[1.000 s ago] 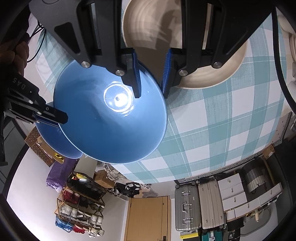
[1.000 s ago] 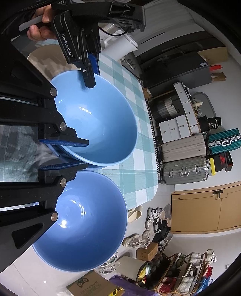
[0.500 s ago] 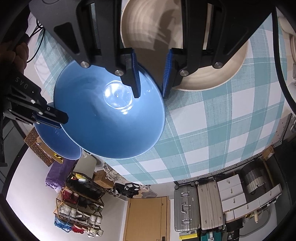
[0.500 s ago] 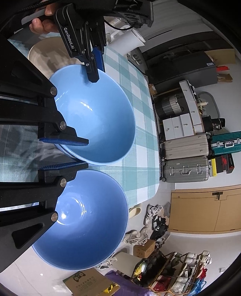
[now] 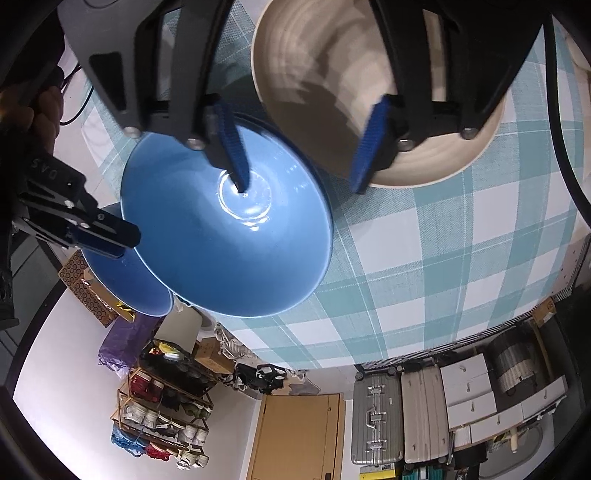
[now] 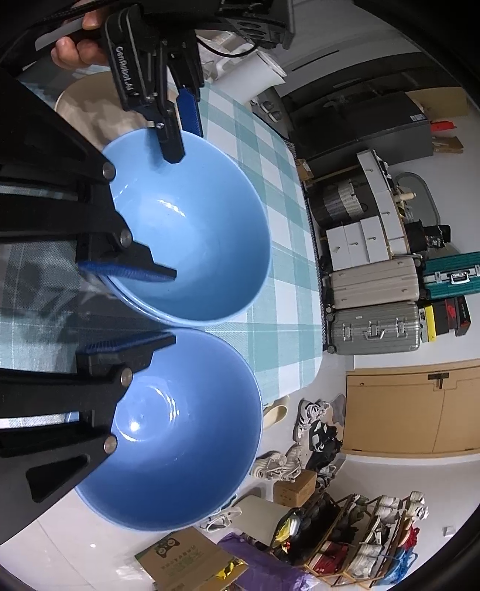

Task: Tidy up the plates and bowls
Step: 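Withdraw both grippers and move toward the remaining blue bowl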

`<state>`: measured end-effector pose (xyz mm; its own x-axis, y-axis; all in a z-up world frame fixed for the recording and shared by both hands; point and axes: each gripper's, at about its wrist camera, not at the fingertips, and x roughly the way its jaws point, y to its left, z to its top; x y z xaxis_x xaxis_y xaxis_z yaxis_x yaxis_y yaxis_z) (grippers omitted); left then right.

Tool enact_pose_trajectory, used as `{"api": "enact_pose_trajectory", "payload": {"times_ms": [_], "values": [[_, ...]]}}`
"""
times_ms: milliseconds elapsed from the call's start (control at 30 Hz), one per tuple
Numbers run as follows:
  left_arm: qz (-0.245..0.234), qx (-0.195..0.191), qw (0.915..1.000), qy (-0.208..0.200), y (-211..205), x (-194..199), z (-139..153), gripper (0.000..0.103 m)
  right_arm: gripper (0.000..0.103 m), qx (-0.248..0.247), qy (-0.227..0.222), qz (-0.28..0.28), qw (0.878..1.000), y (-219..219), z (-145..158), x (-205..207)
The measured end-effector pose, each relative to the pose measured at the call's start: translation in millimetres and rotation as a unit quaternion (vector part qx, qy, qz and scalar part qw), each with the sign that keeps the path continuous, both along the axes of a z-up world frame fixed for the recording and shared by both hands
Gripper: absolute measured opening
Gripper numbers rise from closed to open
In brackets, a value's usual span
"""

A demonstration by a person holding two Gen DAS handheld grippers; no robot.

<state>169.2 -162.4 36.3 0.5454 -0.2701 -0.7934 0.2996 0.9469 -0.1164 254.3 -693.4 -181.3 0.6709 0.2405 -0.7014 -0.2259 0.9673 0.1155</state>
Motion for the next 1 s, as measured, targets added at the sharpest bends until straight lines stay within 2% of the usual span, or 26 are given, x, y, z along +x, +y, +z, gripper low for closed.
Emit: {"api": "enact_pose_trajectory", "payload": {"times_ms": [100, 167, 233, 367, 500, 600, 900, 1000], "values": [[0.002, -0.005, 1.0, -0.001, 0.8, -4.5, 5.2, 0.079, 0.053, 0.007, -0.009, -0.011, 1.0, -6.3, 6.2, -5.3], [0.0, -0.01, 0.9999, -0.009, 1.6, -8.7, 11.2, 0.08, 0.069, 0.017, -0.016, -0.019, 1.0, -12.5, 11.7, -9.8], [-0.003, -0.017, 0.9998, -0.011, 1.8, -11.6, 15.7, 0.082, 0.08, 0.028, -0.024, -0.027, 0.999, -19.4, 17.4, -16.1], [-0.005, -0.028, 0.9996, -0.01, 0.2, -17.1, 23.1, 0.086, 0.096, 0.033, -0.033, -0.048, 0.998, -31.1, 26.5, -25.1], [-0.01, -0.045, 0.9989, 0.002, -3.2, -17.3, 25.6, 0.09, 0.101, 0.031, -0.046, -0.064, 0.996, -41.8, 36.1, -36.7], [-0.014, -0.053, 0.9985, 0.003, -7.9, -20.8, 28.5, 0.102, 0.102, 0.034, -0.05, -0.071, 0.996, -51.0, 40.3, -45.8], [-0.013, -0.069, 0.9975, 0.007, -29.3, -35.6, 37.7, 0.102, 0.102, 0.046, -0.053, -0.102, 0.992, -84.4, 40.6, -63.8], [0.001, -0.058, 0.9983, 0.004, -42.2, -44.0, 38.7, 0.102, 0.102, 0.052, -0.054, -0.112, 0.991, -97.5, 39.0, -70.0]]}}
